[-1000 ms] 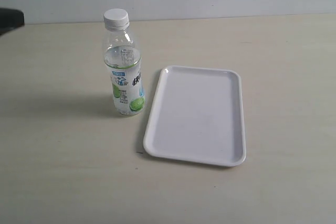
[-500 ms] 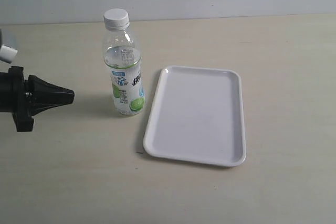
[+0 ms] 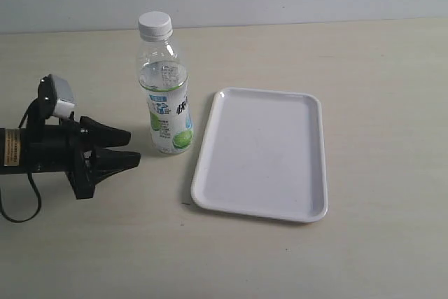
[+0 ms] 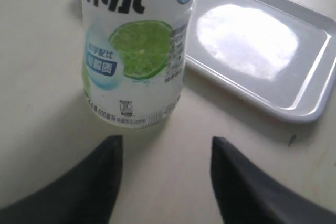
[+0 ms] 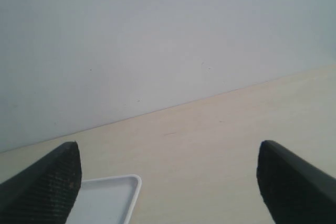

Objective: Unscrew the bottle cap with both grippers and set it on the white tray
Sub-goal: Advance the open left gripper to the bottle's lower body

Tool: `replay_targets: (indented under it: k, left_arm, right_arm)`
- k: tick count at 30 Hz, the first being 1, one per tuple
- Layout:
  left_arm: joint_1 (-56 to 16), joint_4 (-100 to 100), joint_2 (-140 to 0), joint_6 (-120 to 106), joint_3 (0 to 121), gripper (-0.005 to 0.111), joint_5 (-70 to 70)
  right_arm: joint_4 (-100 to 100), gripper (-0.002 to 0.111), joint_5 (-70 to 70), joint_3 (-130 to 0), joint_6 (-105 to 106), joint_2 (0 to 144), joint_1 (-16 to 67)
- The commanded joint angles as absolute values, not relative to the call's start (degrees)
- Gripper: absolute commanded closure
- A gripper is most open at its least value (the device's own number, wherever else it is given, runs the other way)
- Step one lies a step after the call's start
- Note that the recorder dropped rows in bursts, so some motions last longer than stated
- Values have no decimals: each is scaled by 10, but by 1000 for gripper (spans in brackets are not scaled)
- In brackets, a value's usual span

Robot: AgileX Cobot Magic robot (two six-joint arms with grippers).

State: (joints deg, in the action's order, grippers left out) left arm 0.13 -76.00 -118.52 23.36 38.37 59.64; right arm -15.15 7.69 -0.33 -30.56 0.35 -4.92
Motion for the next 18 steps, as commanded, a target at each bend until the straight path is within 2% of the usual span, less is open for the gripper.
replay_targets:
  k: [1,4,14,18]
  left_arm:
    - [-25,-659,-1197,158,381,32,597]
    - [-34,-615,-1197,150,381,25,597]
    - [-63,-606,-1197,150,381,26,622]
    - [-87,-523,-1197,150,381,26,621]
  right_arm:
    - [-153,23,72,0,-301,0,-47]
    - [-153,23,72,0,-301,0,-47]
    - [-153,23,72,0,-301,0,-47]
    - [-153,23,72,0,-301,0,-47]
